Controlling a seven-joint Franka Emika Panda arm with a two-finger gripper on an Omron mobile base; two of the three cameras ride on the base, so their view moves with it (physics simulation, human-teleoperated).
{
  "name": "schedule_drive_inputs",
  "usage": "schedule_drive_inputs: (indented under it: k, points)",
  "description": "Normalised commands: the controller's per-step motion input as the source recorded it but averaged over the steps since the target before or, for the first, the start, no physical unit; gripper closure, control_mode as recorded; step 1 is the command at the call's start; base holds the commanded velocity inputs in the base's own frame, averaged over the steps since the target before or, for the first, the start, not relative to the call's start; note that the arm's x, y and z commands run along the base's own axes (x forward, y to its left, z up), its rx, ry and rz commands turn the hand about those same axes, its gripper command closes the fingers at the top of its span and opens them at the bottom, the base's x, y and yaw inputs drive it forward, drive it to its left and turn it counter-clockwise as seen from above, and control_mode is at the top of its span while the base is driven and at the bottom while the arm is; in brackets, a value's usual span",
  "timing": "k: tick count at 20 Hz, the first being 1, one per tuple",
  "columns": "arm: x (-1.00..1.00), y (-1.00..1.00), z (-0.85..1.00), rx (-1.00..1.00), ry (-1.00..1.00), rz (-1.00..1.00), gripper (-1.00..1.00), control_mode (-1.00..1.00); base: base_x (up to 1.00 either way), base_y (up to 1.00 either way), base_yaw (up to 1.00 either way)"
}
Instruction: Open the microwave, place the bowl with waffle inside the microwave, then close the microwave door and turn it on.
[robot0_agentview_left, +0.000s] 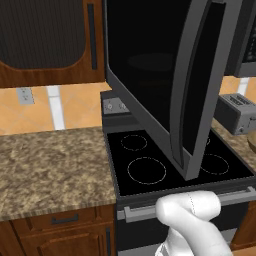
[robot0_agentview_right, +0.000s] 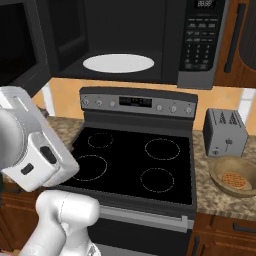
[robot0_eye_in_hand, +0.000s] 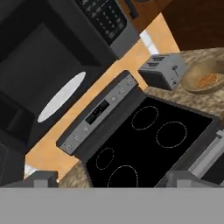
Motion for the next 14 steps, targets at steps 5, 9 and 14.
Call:
schedule_drive_inputs:
  k: [5,9,14]
  points:
    - [0.89,-0.72,-0.35,0.16,0.19,-0.32,-1.00,-1.00,0.00,0.00,0.00]
    - [0.69,-0.52,-0.32,0.06,0.20,-0.53,-1.00,-1.00,0.00,0.00,0.00]
    - [0.42,-0.74,-0.33,0.12,0.22,-0.30,-1.00,-1.00,0.00,0.00,0.00]
